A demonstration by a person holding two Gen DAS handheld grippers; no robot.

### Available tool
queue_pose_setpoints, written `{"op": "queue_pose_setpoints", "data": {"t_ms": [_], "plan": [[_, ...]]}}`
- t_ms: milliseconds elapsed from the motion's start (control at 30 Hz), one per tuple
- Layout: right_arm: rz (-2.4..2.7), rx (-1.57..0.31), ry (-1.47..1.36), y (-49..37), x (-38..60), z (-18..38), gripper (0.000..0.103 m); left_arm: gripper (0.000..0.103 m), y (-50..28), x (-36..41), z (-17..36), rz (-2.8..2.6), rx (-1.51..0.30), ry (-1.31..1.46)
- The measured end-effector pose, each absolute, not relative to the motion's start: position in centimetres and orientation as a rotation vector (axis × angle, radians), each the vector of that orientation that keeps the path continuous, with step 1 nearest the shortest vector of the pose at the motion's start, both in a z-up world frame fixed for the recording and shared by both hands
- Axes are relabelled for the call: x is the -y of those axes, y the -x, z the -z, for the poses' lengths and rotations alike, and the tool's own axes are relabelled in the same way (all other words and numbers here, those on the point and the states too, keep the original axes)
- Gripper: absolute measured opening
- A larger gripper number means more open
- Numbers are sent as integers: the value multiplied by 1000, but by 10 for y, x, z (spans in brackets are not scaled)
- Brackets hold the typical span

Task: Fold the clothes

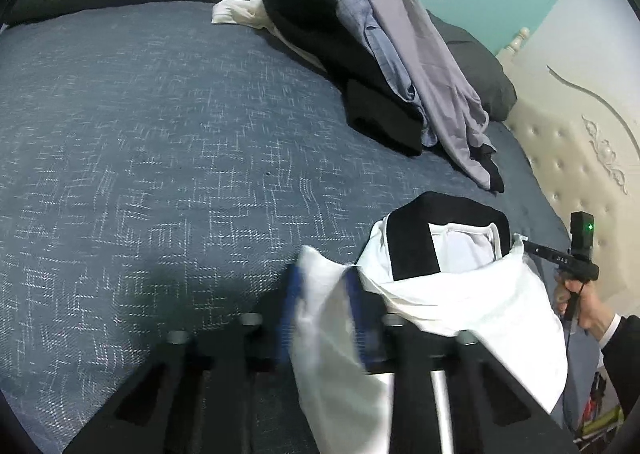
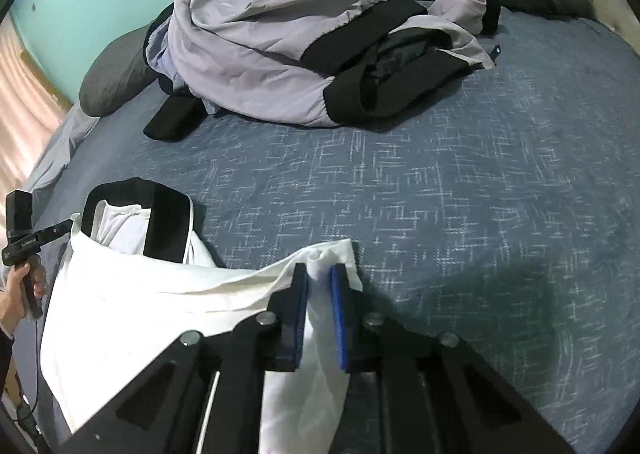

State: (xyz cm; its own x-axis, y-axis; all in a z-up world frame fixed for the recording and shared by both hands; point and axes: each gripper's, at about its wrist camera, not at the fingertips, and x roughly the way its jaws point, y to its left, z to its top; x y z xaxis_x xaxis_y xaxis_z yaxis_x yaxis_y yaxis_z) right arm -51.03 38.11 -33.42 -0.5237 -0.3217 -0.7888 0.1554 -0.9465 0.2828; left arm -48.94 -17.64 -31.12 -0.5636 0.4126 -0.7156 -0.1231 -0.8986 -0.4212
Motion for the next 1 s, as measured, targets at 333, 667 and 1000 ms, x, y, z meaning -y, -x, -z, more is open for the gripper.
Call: {"op": "queue_pose_setpoints", "data": {"t_ms": [333, 667, 1000], "plan": [[2605, 279, -1232, 497, -396, 311, 4, 6, 477, 188, 297, -2530, 490, 1216], [2684, 321, -1114, 493, -410, 273, 4, 6, 475, 197, 264, -2586, 510, 1145], [2713, 322, -1242, 530, -397, 289, 4, 6, 513, 196, 290, -2588, 538, 1292]]}}
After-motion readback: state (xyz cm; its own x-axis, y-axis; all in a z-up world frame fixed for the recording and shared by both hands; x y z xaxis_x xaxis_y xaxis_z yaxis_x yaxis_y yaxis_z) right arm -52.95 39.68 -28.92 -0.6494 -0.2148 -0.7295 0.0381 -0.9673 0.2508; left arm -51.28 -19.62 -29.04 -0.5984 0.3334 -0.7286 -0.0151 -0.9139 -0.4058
